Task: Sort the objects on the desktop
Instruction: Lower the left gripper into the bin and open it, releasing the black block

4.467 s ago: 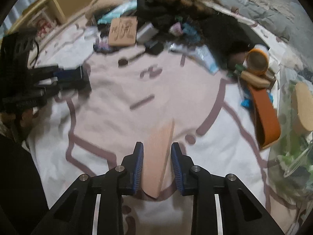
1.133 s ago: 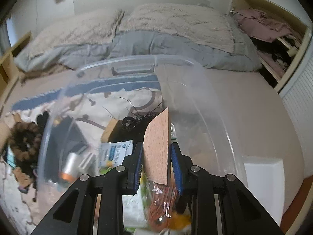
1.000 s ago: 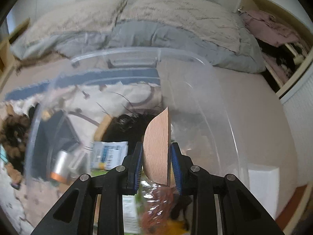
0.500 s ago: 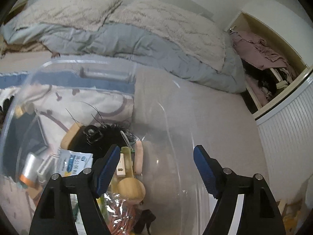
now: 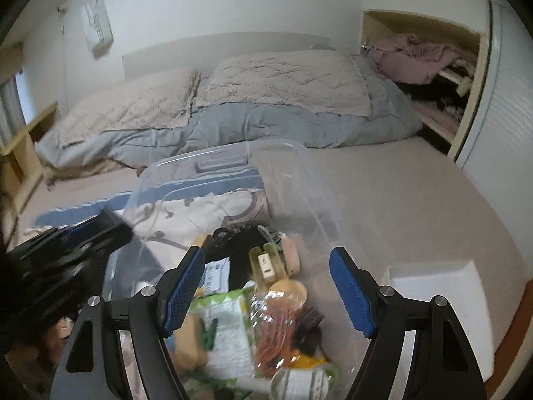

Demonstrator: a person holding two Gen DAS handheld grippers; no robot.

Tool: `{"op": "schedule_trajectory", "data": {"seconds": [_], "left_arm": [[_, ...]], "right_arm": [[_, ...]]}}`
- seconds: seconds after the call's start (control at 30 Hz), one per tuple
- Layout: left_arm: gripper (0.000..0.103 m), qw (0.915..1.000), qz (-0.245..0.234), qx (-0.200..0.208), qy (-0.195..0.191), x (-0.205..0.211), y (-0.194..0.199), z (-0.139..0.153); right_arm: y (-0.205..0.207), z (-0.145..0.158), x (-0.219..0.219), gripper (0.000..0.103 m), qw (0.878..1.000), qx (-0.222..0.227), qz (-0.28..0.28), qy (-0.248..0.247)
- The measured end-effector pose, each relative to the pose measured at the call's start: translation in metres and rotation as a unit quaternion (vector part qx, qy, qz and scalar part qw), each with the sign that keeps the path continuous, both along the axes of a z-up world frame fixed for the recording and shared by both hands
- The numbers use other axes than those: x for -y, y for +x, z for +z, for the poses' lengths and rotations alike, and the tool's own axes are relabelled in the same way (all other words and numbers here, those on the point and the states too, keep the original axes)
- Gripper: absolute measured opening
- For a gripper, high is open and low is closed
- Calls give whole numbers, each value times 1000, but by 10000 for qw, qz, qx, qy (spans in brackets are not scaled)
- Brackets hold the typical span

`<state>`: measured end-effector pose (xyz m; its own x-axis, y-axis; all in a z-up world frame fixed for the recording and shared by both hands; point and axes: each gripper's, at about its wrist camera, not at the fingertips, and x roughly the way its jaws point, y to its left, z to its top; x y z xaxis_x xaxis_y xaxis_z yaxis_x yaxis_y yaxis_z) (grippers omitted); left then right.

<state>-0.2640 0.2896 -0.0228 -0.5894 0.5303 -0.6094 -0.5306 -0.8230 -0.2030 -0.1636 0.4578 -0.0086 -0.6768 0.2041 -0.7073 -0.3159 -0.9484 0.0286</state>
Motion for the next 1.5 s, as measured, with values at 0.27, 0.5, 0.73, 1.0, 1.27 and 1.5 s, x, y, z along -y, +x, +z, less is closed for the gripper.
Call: {"op": "schedule_trajectory", "data": {"seconds": [0.27, 0.5, 0.73, 1.0, 1.27, 1.5], "left_arm": [[39, 9996, 163, 209, -131, -12, -29, -19], [39, 9985, 281, 128, -444, -29, -44, -23], [39, 9977, 379, 219, -518, -33, -58, -29], [48, 9970, 410, 459, -473, -31, -65, -32], [88, 9972, 486, 235, -510, -33, -56, -25], [88, 9974, 477, 304, -448, -30, -53, -26]], "right_arm": [[15, -2, 5, 77, 9999, 31, 90, 105], [18, -2, 7, 77, 9997, -50, 250, 18], [19, -9, 12, 77, 9993, 14, 380, 56], [17, -17, 12, 77, 9991, 173, 400, 6], [16, -20, 16, 77, 9988, 218, 440, -4], [12, -23, 13, 77, 9991, 209, 356, -139]]}}
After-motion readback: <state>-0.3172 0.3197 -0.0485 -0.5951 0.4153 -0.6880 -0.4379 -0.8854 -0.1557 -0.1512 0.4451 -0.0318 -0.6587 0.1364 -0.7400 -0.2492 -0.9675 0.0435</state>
